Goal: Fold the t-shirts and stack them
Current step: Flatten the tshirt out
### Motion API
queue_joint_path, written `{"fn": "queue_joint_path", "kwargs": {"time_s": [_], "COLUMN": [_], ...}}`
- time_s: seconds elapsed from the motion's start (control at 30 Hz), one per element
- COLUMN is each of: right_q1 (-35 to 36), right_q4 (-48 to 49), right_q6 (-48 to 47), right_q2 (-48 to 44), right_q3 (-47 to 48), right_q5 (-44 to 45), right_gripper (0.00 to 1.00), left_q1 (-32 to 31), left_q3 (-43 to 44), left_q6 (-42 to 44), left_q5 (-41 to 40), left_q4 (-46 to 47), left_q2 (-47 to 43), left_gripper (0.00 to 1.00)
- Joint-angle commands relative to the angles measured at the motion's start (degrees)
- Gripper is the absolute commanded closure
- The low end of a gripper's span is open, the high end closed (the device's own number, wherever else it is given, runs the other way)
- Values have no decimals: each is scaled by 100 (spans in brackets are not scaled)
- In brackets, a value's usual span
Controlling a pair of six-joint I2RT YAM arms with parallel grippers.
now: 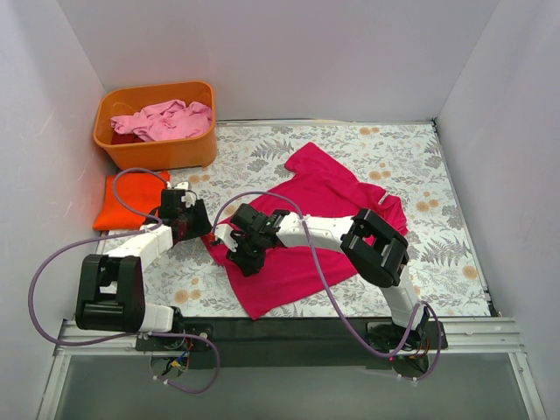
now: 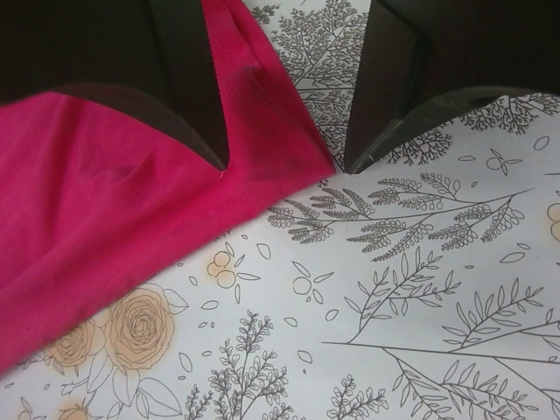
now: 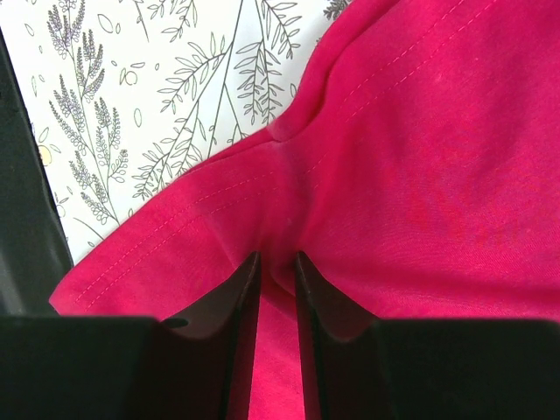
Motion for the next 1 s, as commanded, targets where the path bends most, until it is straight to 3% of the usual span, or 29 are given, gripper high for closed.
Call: {"fn": "queue_joint_path", "kwargs": {"time_s": [0.0, 0.13, 0.6, 0.97], "right_q1": [67, 59, 59, -99], "right_q4": [-267, -258, -249, -258], "right_q6": [-21, -21, -47, 14], "right_q2": [11, 11, -121, -217], "right_q3": [-110, -119, -172, -207], "right_q5": [-150, -141, -98, 78], "right_gripper": [75, 75, 75, 75], "left_q1": [-23, -67, -252, -269], "left_q3": [91, 126, 240, 530], "left_q6": [205, 249, 398, 3], "left_q5": [-174, -227, -17, -25], "left_q4": [70, 26, -45, -501], "left_q2": [71, 212, 476, 686], "left_gripper": [51, 58, 66, 72]}}
